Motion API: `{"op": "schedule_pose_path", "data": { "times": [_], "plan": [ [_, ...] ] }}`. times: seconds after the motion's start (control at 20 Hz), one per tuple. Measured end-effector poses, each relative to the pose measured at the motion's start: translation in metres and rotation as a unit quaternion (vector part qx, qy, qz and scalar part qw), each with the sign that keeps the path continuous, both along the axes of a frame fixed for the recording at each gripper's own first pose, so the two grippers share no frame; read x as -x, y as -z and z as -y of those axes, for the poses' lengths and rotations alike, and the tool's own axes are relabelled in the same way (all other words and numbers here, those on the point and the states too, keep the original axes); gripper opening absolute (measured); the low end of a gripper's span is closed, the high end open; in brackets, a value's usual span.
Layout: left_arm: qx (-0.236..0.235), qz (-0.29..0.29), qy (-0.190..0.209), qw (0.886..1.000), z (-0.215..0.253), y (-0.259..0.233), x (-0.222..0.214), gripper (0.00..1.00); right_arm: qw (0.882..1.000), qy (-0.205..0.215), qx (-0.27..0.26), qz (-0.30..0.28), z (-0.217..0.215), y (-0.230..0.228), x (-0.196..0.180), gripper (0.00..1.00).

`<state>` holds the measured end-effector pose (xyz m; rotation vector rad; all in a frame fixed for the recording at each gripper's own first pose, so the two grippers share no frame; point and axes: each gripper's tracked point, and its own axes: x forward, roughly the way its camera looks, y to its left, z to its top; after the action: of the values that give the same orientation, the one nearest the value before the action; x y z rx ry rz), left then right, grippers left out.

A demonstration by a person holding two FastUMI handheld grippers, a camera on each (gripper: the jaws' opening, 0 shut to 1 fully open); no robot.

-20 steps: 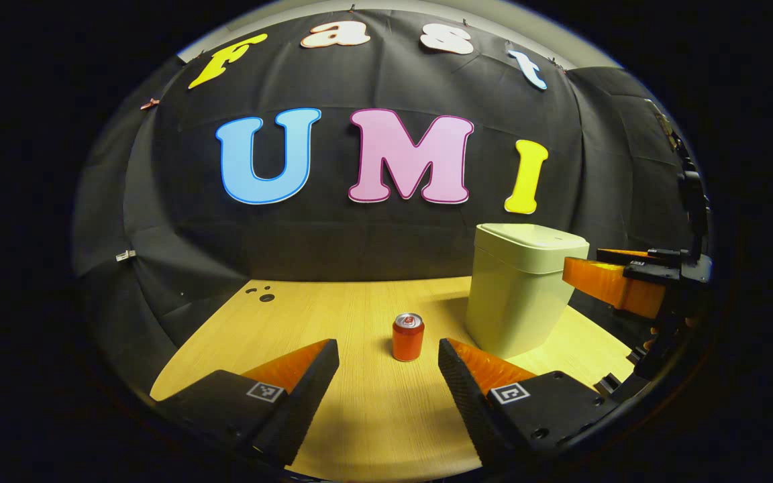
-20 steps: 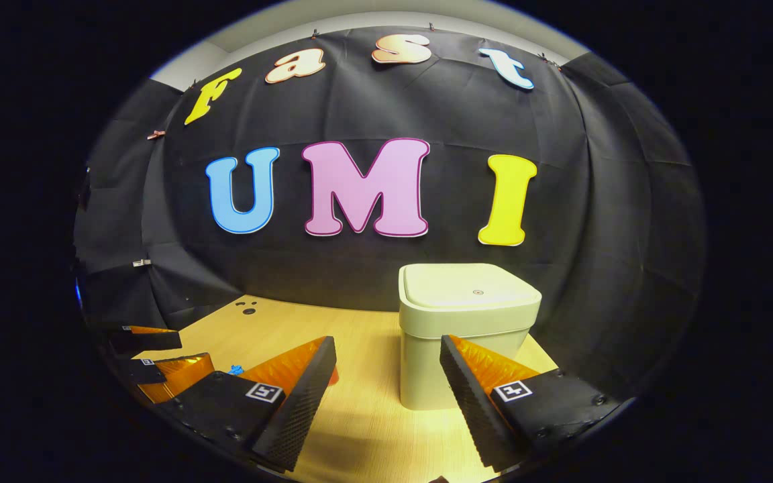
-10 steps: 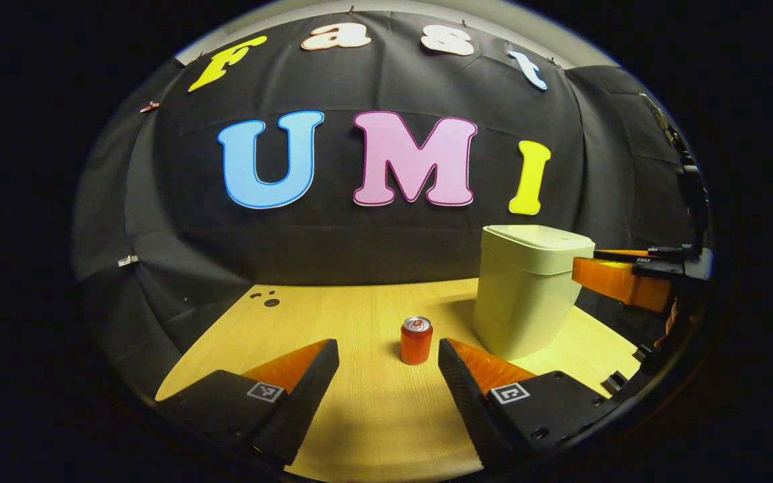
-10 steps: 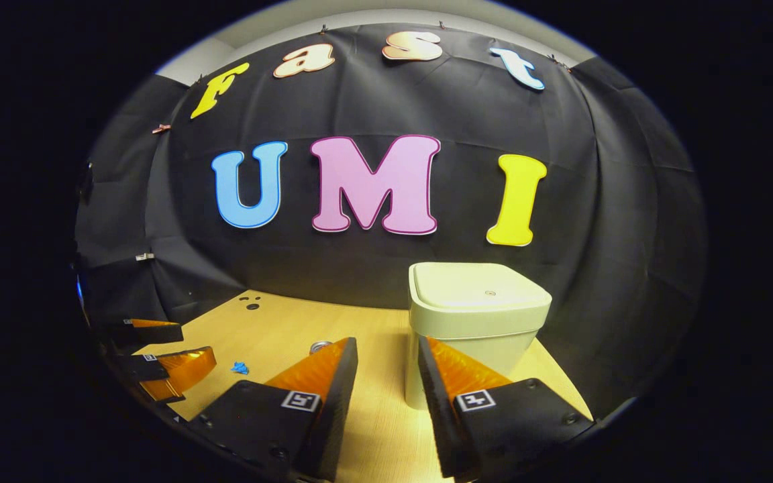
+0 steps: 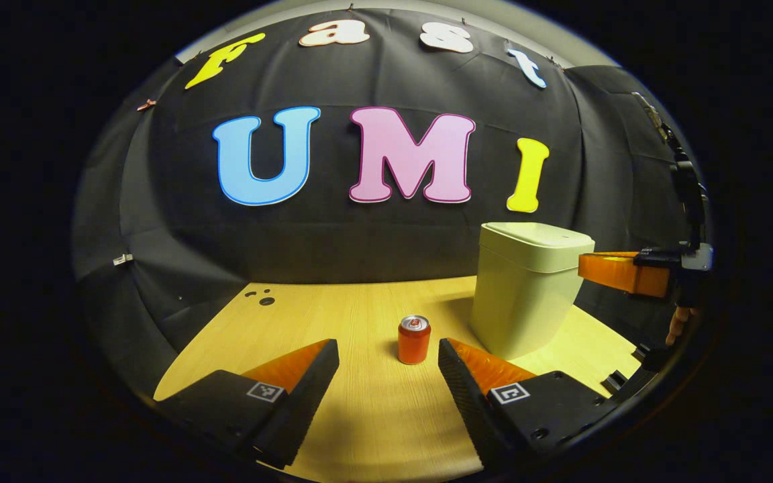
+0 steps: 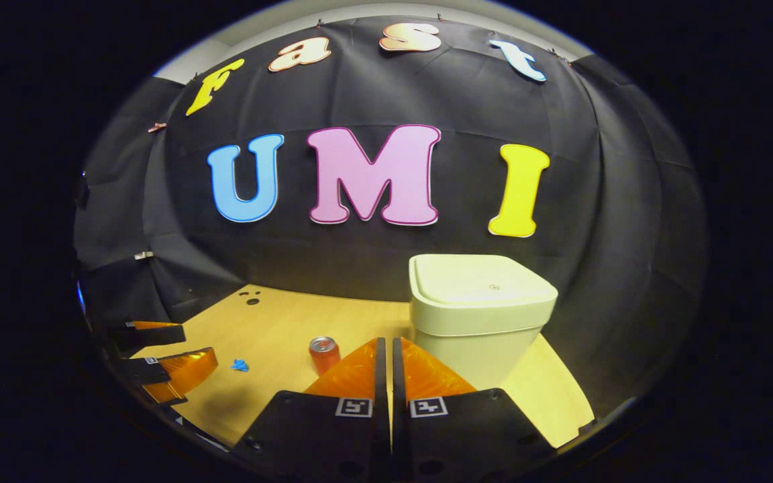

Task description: Press the lid of the desktop garbage bin to open it, pick up the crumpled paper on the desktop and throw it into the bin, then pick up the pop can on the desktop and drop it into the bin, and finally close the garbage bin lid.

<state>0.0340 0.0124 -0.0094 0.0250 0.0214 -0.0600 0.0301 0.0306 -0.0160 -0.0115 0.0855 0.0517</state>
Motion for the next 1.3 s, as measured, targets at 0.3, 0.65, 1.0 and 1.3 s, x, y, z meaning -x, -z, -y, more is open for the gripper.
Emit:
{"op": "schedule_pose_path", "data": {
  "times": [0.3, 0.65, 1.0, 1.3],
  "plan": [
    [0.002, -0.004, -0.002, 1.0, -0.005, 0.001, -0.006, 0.96, 0.999, -0.044, -0.007, 0.005, -0.012, -0.015, 0.001, 0.05],
    [0.003, -0.008, -0.006, 1.0, -0.007, 0.006, -0.01, 0.96, 1.0, -0.011, 0.006, 0.025, 0.028, -0.052, -0.022, 0.05],
    [-0.003, -0.017, -0.018, 1.0, -0.015, 0.008, -0.014, 0.96, 0.997, 0.051, 0.004, 0.051, 0.096, -0.081, -0.059, 0.05],
    [-0.004, -0.024, -0.034, 0.999, -0.024, 0.009, -0.015, 0.96, 0.997, 0.077, 0.013, 0.016, 0.125, -0.057, -0.091, 0.05]
  ]
}}
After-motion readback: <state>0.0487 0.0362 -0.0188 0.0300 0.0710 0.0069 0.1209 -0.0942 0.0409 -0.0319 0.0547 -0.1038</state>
